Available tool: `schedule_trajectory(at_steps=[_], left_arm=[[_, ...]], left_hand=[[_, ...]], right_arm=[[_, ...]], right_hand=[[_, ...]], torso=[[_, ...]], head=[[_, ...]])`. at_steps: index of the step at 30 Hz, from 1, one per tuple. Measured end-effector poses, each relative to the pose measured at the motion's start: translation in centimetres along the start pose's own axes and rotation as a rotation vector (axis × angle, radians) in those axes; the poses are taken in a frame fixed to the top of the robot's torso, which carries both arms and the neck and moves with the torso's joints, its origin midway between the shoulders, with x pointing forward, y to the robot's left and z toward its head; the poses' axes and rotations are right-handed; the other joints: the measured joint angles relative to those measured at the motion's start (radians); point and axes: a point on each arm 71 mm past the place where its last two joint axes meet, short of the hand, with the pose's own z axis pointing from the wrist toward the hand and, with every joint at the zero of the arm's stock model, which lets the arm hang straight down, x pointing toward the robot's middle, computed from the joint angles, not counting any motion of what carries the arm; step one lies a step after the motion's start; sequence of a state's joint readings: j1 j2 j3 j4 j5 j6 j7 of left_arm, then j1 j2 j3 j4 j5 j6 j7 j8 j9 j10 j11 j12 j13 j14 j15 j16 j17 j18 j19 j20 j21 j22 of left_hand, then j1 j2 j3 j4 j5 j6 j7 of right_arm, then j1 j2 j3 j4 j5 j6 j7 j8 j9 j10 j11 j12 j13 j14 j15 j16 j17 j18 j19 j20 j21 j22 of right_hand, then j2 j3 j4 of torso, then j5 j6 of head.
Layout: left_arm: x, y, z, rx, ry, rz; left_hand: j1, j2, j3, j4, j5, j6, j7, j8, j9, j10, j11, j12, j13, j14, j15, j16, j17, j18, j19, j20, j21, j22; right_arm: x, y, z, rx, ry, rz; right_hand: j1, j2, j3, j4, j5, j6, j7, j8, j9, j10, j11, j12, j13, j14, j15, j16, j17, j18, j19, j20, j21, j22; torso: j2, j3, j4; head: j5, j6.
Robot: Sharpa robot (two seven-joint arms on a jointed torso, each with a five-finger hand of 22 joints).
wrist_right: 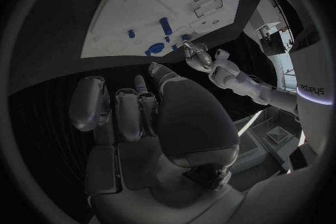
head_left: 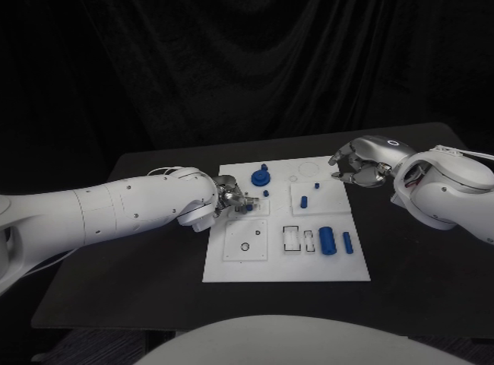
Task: Assemble the parts on the task board
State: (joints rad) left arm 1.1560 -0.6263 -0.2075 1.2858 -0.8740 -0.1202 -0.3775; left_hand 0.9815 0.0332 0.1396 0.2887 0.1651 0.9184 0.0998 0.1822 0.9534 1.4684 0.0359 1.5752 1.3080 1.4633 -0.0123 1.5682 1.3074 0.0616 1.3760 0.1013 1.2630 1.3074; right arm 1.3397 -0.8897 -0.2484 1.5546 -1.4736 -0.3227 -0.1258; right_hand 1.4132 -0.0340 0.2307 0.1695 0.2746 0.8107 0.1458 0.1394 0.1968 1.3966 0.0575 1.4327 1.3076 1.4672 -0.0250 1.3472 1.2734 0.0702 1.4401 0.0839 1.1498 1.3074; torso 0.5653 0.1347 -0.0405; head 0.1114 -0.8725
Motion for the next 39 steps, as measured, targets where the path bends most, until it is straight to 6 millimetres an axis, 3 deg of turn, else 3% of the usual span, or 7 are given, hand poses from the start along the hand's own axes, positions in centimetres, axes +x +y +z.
schedule_trajectory(at_steps=[4,11,13,16,25,32,39], left_arm=[[0.2,0.3,-0.6,0.035,-0.029,0.003],[-1.0,0.3,-2.0,0.095,-0.133,0.05],[-2.3,-0.2,-2.6,0.115,-0.172,0.078],[-4.1,-0.8,-3.2,0.135,-0.215,0.112],[-7.6,-1.2,-3.7,0.121,-0.223,0.211],[-8.4,-0.8,-2.4,0.051,-0.148,0.267],[-9.4,-0.5,-0.9,-0.019,-0.117,0.293]], left_hand=[[-0.078,0.028,-0.064,0.006,0.0,-0.008,0.005,0.029,-0.073,0.0,0.0,0.0,0.0,0.0,0.0,0.0,0.0,0.0,0.015,-0.008,0.022,0.0],[-0.09,0.041,-0.109,0.004,0.001,0.005,-0.009,0.062,-0.049,-0.002,-0.005,0.0,0.0,0.003,-0.004,0.0,0.0,0.0,0.031,-0.013,0.042,0.0],[-0.031,0.048,-0.113,0.001,0.053,0.015,-0.019,0.086,-0.029,-0.002,-0.016,0.0,0.0,0.002,-0.016,0.0,0.0,0.0,0.036,-0.019,0.047,0.0],[0.024,0.046,-0.113,0.001,0.078,0.012,-0.023,0.104,-0.009,-0.004,-0.019,0.0,0.0,0.002,-0.016,0.0,0.0,0.0,0.04,-0.023,0.047,0.0],[0.198,0.037,-0.103,-0.015,0.084,0.024,-0.046,0.163,0.052,-0.002,-0.038,0.0,0.0,0.003,-0.032,0.0,0.0,0.0,0.054,-0.036,0.076,0.0],[0.241,0.037,-0.087,-0.009,0.002,0.016,-0.045,0.172,0.085,-0.003,-0.039,0.0,0.0,0.004,-0.033,0.0,0.0,0.0,0.054,-0.037,0.076,0.0],[0.241,0.037,-0.093,-0.002,0.007,0.009,-0.045,0.184,0.102,-0.003,-0.039,0.0,0.0,0.004,-0.033,0.0,0.0,0.0,0.054,-0.037,0.076,0.0]], right_arm=[[0.0,-0.2,-0.1,0.004,0.0,0.0],[0.0,-0.4,-0.3,0.009,-0.001,0.0],[-0.1,-0.5,-0.3,0.011,-0.001,0.0],[-0.1,-0.5,-0.3,0.012,-0.002,0.0],[-0.1,-0.6,-0.2,0.013,-0.004,-0.001],[-0.1,-0.6,-0.2,0.013,-0.004,-0.001],[-0.1,-0.5,-0.2,0.012,-0.004,-0.002]], right_hand=[[0.0,0.0,0.0,0.0,0.0,0.0,0.0,0.0,0.0,-0.003,0.003,0.0,0.0,0.0,0.0,0.0,0.0,0.0,0.0,0.0,0.0,0.0],[-0.005,0.005,0.0,0.0,0.0,0.0,0.0,0.0,-0.001,-0.003,0.003,0.0,0.0,0.0,0.0,0.0,0.0,0.0,0.0,0.0,0.0,0.0],[-0.005,0.006,0.0,0.0,0.0,0.0,0.0,0.0,-0.001,-0.003,0.003,0.0,0.0,0.0,0.0,0.0,0.0,0.0,0.0,0.0,0.0,0.0],[-0.005,0.006,0.0,0.0,0.0,0.0,0.0,0.0,-0.001,-0.003,0.003,0.0,0.0,0.0,0.0,0.0,0.0,0.0,0.0,0.0,0.0,0.0],[-0.009,0.009,0.003,0.008,0.007,0.0,0.0,0.0,-0.001,-0.003,0.003,0.0,0.0,0.0,0.0,0.0,0.0,0.0,0.0,0.0,0.0,0.0],[-0.009,0.009,0.002,0.008,0.014,0.0,0.0,0.0,-0.002,-0.003,0.003,0.0,0.0,0.0,0.0,0.0,0.0,0.0,0.0,0.0,0.0,0.0],[-0.009,0.009,0.002,0.008,0.015,0.0,0.0,0.0,-0.003,-0.003,0.003,0.0,0.0,0.0,0.0,0.0,0.001,0.0,0.0,0.0,0.0,0.0]], torso=[[0.0,-0.0003,0.0],[0.0,-0.0003,-0.0001],[0.0,-0.0003,-0.0004],[0.0,-0.0003,-0.0007],[0.0,0.0002,-0.002],[0.0,0.0006,-0.0007],[0.001,0.0006,-0.0006]], head=[[0.002,0.0],[0.003,0.0],[0.003,0.0],[0.004,0.0],[0.005,0.0],[0.0,0.0],[0.002,0.0]])
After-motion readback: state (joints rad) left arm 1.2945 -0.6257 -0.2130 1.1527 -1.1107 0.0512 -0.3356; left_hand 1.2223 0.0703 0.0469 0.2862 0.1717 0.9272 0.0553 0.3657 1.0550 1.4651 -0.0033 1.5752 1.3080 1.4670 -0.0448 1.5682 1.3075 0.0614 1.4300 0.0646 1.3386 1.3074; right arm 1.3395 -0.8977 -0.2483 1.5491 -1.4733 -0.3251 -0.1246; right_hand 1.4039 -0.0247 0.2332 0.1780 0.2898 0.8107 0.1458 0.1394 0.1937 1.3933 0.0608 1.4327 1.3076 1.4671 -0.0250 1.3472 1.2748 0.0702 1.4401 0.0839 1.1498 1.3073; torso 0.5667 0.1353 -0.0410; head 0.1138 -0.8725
